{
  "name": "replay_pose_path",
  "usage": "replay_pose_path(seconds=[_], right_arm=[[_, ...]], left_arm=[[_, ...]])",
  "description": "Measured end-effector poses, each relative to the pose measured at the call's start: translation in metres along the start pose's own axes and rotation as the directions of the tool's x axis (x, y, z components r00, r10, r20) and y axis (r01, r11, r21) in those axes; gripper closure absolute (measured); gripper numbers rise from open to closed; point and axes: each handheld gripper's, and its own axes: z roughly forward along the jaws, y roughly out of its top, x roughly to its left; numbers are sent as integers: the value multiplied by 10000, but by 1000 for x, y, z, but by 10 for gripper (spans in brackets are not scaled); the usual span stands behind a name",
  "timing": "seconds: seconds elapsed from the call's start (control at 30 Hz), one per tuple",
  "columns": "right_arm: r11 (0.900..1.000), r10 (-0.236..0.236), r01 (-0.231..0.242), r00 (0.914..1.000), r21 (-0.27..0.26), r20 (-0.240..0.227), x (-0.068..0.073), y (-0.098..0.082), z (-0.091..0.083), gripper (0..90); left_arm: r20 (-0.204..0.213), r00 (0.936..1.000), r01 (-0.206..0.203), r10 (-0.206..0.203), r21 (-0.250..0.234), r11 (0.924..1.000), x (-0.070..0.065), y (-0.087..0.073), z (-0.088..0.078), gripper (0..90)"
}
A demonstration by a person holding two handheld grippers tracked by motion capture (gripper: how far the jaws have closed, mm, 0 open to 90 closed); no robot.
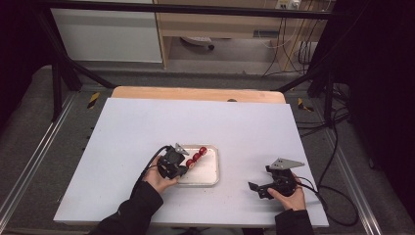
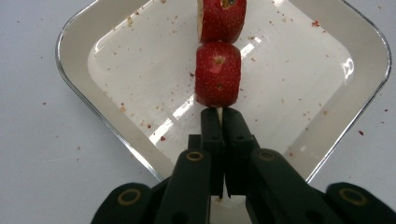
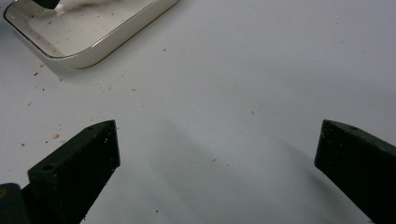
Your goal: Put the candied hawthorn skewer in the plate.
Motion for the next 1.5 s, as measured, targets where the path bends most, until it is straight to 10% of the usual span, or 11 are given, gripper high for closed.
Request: replay_pose_path(seconds=[0.83, 1.5], right_arm=[[10000, 58, -58, 10000, 37, -13, 1, 0, 0, 7], [10000, 81, -81, 10000, -7, -38, 1, 0, 0, 5]], left_arm=[[-82, 9999, -122, 122, 21, 9999, -2, 1, 0, 848], [403, 9980, -426, 494, -1557, 9869, 25, -28, -42, 216]])
